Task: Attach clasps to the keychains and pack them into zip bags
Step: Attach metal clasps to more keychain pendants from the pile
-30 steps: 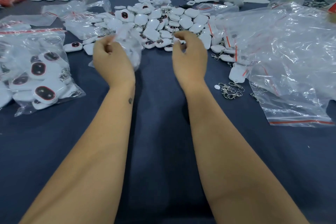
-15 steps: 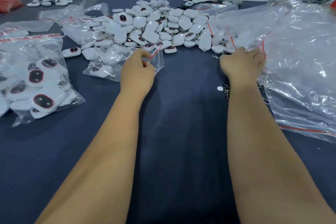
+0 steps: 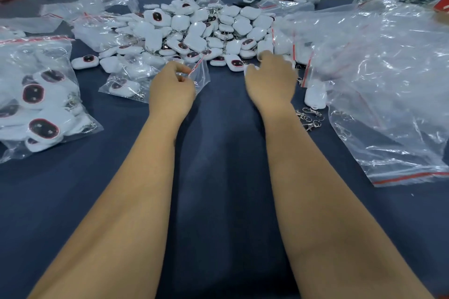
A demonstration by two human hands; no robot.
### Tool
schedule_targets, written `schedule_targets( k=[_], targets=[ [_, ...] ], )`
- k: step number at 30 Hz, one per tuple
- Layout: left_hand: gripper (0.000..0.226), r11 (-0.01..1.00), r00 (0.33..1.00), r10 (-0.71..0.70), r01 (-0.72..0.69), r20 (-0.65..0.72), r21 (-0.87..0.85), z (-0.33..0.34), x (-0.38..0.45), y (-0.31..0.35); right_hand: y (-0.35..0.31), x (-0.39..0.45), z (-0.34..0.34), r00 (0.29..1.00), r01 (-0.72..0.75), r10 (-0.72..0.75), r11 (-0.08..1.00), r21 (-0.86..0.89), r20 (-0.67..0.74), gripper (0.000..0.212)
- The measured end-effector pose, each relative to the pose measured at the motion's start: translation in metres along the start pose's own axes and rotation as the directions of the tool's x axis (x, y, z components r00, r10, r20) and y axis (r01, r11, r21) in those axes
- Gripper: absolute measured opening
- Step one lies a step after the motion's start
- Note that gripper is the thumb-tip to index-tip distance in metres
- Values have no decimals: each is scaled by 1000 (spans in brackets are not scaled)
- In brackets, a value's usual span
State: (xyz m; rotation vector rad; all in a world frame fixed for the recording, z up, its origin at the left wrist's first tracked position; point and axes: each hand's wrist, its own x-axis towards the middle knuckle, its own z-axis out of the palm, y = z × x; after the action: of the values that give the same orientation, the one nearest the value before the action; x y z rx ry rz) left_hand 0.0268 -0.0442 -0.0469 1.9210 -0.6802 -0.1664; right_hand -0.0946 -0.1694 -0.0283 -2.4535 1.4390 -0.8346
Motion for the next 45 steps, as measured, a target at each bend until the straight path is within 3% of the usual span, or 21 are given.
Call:
schedule_targets(
  k=[4,8,13,18,20,25,30,34,40,43,45],
  targets=[
    [29,993,1000,1,1,-14,122,2,2,1,31,4,-12,951,-301,303,953,42,-53,42],
    [32,968,997,-3,23,-79,249,9,1,5,31,1,-14,922,-374,382,922,-103,70,59],
    [30,966,993,8,22,-115,259,12,0,4,-3,-3,3,966,-135,168,976,-171,196,66],
    [29,961,988,-33,72,-151,266,13,1,9,-22,-12,11,952,173,-190,981,91,240,18],
    [23,966,987,-26,66,-160,250,14,0,10,-23,-13,12,936,236,-250,968,85,247,14],
    [29,988,976,38,-6,-213,152,13,-4,11,-24,-11,21,954,234,-213,969,-78,208,30],
    [33,986,992,110,-101,-60,132,24,-4,17,-23,-13,21,957,229,-220,973,-30,187,30],
    [43,993,996,71,-66,-49,95,22,-1,15,-26,-10,15,970,185,-200,976,111,138,17],
    [43,995,996,76,-73,-50,64,20,-1,15,-36,-13,28,944,208,-195,978,-21,267,42],
    [38,996,994,82,-79,-69,52,19,-2,14,-38,-18,29,969,200,-207,978,62,134,38],
    [35,996,992,84,-81,-89,39,18,-3,15,-40,-20,24,965,253,-259,962,100,46,25]
  ],
)
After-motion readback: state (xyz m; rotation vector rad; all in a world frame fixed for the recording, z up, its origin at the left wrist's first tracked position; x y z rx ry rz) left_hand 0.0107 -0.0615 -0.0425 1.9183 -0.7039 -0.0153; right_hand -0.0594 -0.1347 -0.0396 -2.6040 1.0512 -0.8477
